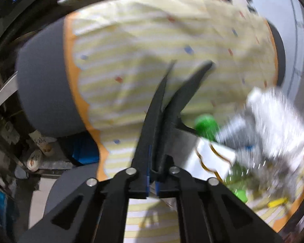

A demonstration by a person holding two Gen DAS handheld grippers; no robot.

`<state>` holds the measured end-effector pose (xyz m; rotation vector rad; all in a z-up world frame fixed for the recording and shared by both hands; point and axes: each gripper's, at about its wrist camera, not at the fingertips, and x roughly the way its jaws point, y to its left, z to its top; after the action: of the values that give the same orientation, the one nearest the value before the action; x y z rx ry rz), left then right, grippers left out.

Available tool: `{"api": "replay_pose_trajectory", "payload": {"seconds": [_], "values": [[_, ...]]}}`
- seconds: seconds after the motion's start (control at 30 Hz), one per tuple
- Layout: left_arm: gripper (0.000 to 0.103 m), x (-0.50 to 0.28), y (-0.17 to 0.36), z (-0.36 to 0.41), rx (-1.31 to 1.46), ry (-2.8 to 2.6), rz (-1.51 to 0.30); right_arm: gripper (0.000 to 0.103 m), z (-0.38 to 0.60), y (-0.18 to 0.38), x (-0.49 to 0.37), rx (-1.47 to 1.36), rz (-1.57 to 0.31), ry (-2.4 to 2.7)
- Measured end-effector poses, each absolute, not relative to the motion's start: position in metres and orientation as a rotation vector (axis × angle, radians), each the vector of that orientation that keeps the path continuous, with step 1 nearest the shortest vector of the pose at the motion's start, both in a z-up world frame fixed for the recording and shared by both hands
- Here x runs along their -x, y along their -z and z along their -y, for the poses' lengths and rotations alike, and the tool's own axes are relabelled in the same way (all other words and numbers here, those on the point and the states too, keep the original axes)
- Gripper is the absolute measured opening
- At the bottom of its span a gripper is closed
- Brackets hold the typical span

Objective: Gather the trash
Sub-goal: 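Grasp the black foam sheet with the left gripper and lift it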

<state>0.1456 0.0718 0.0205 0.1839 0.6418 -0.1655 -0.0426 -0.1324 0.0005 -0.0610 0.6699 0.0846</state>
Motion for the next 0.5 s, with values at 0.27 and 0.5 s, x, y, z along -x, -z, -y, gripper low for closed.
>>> {"api": "replay_pose_trajectory", "payload": {"seconds": [0.27,0.5], "values": [[0.0,-0.085,-0.086,-0.134,0.017,0.077,-0.498,0.096,0.124,-0.011,0.05,0.069,-0.612,-0.087],[0.0,-0.032,-0.089,-0.168,0.068,-0.007,-0.504,0.093,0.091,-0.012,0.058,0.067,-0.596,-0.174]]}}
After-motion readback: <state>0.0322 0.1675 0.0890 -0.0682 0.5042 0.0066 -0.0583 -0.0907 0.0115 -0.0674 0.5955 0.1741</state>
